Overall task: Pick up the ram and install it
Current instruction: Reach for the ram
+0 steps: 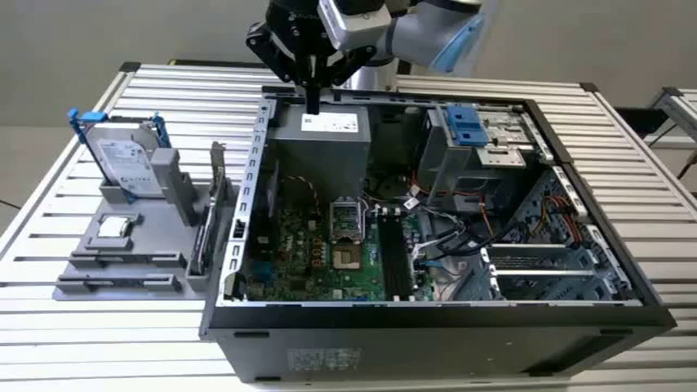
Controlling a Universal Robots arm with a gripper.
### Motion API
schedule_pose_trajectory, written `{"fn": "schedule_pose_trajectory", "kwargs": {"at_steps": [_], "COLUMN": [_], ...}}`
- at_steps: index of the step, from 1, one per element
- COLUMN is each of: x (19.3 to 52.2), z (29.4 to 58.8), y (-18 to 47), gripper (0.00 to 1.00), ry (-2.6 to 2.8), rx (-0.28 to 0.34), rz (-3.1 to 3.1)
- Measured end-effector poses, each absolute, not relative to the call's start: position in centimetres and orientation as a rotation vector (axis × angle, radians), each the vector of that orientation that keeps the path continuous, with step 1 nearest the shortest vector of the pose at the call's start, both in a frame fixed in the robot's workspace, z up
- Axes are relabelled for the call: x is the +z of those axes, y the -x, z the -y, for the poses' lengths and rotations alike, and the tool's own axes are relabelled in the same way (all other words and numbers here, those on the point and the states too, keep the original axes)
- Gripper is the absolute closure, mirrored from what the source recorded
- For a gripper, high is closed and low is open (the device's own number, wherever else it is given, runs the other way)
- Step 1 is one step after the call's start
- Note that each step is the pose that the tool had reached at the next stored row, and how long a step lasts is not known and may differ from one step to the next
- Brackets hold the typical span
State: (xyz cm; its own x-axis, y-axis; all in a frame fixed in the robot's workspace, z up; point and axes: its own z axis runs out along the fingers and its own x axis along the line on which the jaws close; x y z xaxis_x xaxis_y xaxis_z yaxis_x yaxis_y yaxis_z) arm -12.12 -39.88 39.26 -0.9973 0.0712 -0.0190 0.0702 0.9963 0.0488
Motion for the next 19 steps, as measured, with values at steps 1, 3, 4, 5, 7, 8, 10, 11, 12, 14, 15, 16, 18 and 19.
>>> {"fn": "schedule_pose_trajectory", "kwargs": {"at_steps": [1,3,4,5,7,8,10,11,12,14,15,16,18,19], "x": [39.26,39.26,39.26,39.26,39.26,39.26,39.27,39.26,39.26,39.26,39.26,39.26,39.26,39.26], "z": [39.88,39.88,39.88,39.88,39.88,39.88,39.88,39.88,39.88,39.88,39.88,39.88,39.88,39.88], "y": [12.12,12.12,12.12,12.12,12.2,12.28,12.42,12.5,12.58,12.74,12.82,12.9,13.04,13.1], "gripper": [1.0,1.0,1.0,1.0,1.0,1.0,1.0,1.0,1.0,1.0,1.0,1.0,1.0,1.0], "ry": [-0.11,-0.11,-0.111,-0.11,-0.11,-0.11,-0.11,-0.11,-0.11,-0.11,-0.11,-0.11,-0.11,-0.11], "rx": [0.075,0.075,0.075,0.075,0.075,0.075,0.075,0.075,0.075,0.075,0.075,0.075,0.075,0.075], "rz": [-3.118,-3.118,-3.118,-3.118,-3.118,-3.118,-3.118,-3.118,-3.118,-3.118,-3.118,-3.118,-3.118,-3.118]}}
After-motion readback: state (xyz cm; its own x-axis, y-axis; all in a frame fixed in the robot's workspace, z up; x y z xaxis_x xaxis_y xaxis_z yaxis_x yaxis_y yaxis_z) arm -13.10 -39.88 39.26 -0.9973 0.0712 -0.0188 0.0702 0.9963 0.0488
